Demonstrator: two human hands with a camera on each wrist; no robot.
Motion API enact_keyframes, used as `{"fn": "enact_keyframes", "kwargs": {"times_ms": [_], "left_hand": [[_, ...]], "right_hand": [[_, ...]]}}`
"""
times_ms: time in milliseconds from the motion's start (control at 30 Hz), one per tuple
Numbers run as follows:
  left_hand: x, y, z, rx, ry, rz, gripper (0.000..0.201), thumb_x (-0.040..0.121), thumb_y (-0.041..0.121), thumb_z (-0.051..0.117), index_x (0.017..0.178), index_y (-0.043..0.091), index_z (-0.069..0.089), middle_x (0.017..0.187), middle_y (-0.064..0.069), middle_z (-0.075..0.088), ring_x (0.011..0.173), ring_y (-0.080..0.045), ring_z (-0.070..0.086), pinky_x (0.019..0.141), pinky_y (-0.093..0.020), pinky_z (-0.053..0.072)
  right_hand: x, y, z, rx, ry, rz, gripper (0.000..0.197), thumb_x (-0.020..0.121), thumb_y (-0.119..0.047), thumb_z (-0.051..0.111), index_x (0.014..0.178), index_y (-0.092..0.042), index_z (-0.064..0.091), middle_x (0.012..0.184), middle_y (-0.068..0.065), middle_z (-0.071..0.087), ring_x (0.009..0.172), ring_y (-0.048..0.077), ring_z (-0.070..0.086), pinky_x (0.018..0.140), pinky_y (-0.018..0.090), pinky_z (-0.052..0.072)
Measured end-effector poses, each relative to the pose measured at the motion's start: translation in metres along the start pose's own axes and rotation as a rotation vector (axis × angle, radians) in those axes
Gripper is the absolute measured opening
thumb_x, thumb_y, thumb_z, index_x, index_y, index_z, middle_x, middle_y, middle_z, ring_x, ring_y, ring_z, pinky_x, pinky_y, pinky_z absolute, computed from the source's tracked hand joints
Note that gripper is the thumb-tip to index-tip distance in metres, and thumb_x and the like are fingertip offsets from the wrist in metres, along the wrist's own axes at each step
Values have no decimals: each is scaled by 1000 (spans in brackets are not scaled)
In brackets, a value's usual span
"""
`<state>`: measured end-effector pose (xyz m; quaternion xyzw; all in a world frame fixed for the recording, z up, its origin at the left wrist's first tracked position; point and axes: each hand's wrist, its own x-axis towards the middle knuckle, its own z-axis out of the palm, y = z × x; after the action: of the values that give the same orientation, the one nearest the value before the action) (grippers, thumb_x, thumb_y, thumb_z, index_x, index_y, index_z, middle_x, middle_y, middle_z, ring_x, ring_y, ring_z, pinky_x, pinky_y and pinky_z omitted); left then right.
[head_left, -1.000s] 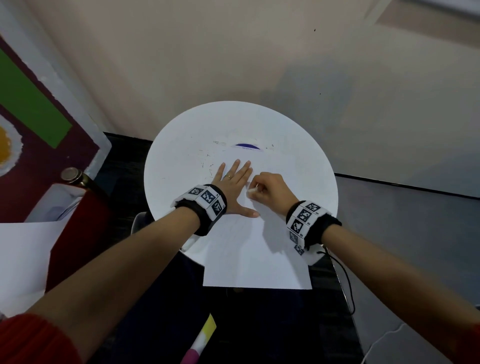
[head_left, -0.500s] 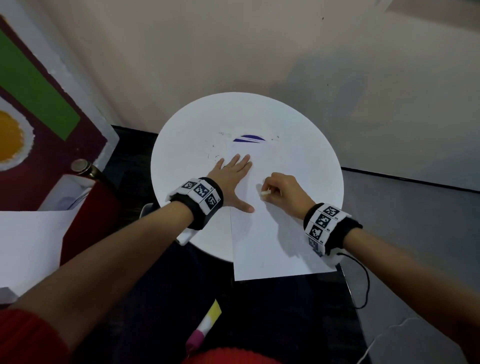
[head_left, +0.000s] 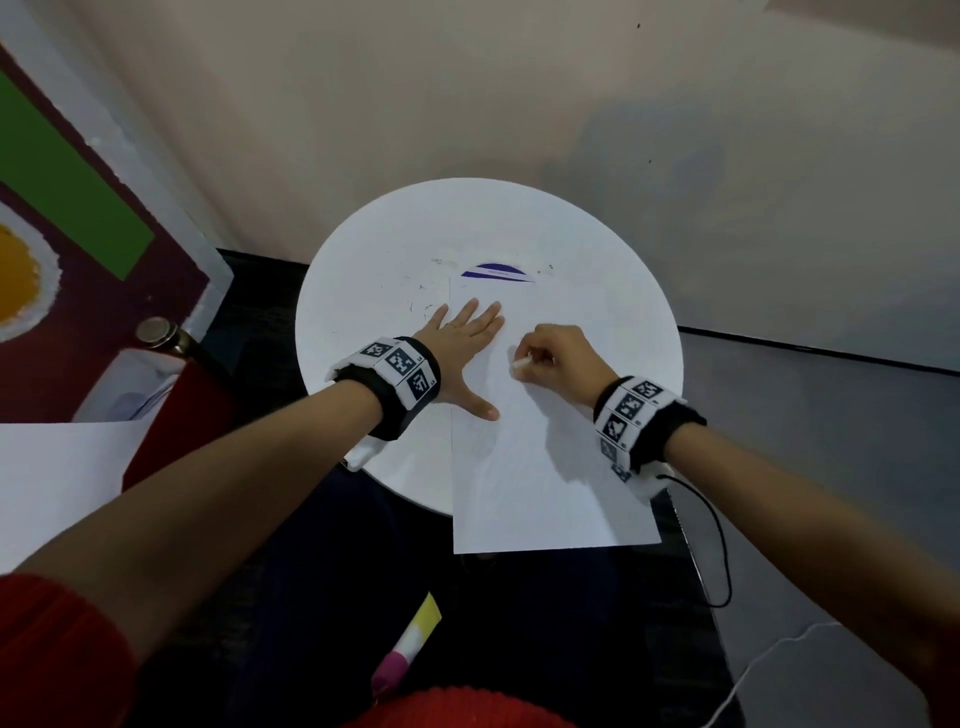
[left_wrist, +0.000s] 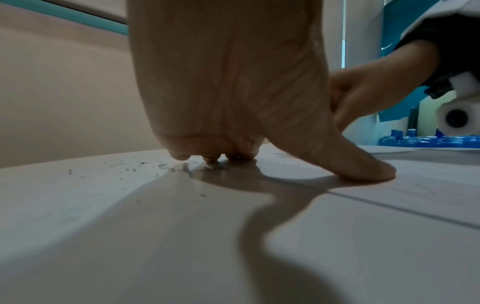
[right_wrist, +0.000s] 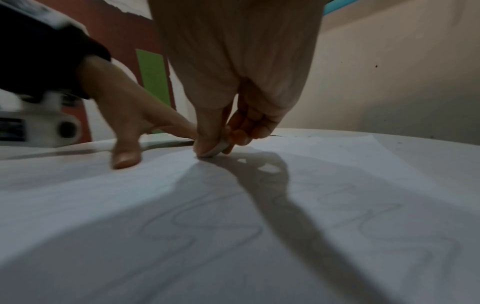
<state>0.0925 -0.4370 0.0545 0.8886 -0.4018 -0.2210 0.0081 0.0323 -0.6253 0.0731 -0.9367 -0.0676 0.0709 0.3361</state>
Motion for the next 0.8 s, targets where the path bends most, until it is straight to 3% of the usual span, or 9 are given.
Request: {"fn": "enact_keyframes", "kwargs": {"times_ms": [100,233,300,467,600,700,800], "left_hand": [[0,-1,-1,-11,0,1,130,65,81,59,153,18,-14,158,5,-24,145,-18,-21,115,-44,-13],[-2,-1,-4,2,-27,43,130,65,80,60,153,18,-14,157,6,-24,145,-16,-22,115,-44,-13],[-1,0,-6,1,-21,56,129,67,79,60,153,17,-13,158,6,-23,145,-17,-21,116,-43,-12],[-16,6,6,129,81,-25,122,71,84,46,154,9,-5,160,-2,-16,146,-20,-18,116,-45,-13],[-26,1,16,77,60,-38,128,67,87,47,153,11,-10,159,-2,-21,146,-18,-20,117,-44,-13],[-25,-2,15,28,70,2,130,66,86,49,153,10,-10,159,-2,-20,146,-16,-18,118,-41,-13],[-26,-3,15,29,72,14,131,65,87,49,153,9,-10,159,-1,-21,146,-15,-20,117,-41,-15]], "right_hand": [[-4,1,9,5,57,10,6,79,-8,67,74,-7,65,72,6,55,63,14,48,64,25,40],[-32,1,7,-39,-119,-41,6,80,-12,69,78,-8,65,73,2,54,62,2,47,61,12,35],[-25,-1,2,-40,-146,-39,6,77,-11,71,76,-7,66,73,4,56,61,2,47,59,11,34],[9,-15,10,43,46,-11,6,79,-13,71,80,-8,69,75,5,58,63,6,48,61,16,36],[15,-19,22,-82,-7,-49,12,86,-14,63,80,-3,65,75,6,51,67,19,47,64,32,40],[8,-19,26,-139,-6,-84,12,89,-11,58,81,-3,61,76,2,44,66,19,44,59,31,35],[-17,-19,28,-169,-83,-166,10,88,-12,59,79,-6,60,76,-2,45,64,17,45,58,32,38]]}}
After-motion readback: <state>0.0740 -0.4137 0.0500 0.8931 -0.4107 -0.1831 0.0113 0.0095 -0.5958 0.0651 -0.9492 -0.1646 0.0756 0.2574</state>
